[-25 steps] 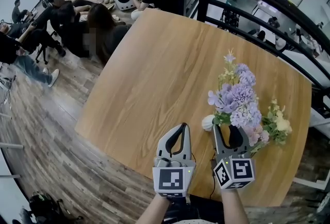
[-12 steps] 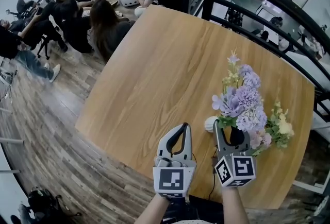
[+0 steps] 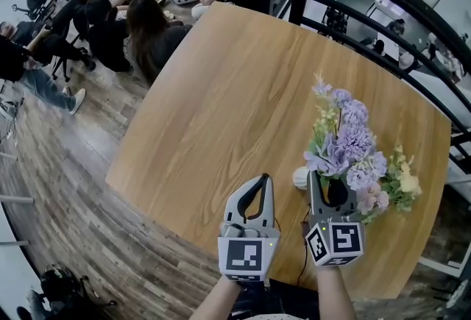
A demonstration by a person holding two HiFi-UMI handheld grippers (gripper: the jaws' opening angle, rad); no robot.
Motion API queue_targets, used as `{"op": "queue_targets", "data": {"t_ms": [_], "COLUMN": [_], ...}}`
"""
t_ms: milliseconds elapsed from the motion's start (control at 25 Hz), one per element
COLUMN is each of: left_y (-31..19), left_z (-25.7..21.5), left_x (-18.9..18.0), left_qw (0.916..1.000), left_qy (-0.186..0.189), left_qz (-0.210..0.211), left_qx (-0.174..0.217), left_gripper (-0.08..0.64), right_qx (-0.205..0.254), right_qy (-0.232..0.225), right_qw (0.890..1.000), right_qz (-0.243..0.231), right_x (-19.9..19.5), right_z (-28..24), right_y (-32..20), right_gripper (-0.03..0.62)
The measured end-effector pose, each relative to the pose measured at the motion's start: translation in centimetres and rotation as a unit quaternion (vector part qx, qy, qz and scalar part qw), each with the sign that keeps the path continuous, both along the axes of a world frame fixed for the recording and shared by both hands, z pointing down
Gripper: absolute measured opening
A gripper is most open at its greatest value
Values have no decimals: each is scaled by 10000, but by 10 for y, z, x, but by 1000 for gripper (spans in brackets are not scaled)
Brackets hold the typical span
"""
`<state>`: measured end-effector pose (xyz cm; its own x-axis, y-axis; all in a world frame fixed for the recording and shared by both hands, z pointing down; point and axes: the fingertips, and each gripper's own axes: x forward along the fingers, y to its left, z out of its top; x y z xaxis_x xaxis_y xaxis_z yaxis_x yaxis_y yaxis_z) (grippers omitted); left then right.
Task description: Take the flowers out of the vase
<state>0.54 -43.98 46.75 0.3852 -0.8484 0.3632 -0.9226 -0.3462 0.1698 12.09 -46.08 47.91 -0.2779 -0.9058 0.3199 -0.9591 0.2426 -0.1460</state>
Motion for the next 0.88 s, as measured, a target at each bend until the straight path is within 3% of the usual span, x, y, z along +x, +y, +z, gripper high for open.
{"op": "queue_targets", "data": {"t_ms": [320,880], "left_y": [0,-1], "left_z": [6,9], "left_x": [2,1], "left_qw": [10000,10000], "left_qy": [-9,22], "left_qz": [1,3], "left_qx": [-38,-90], "left_gripper": [33,32], "right_qx": [67,273], "right_qy": [205,116], "right_qw": [9998,9995], "right_qz": [-2,109], "right_x": [0,2], "right_z": [-2,-4], "right_y": [-1,-1], "right_gripper": [108,79]}}
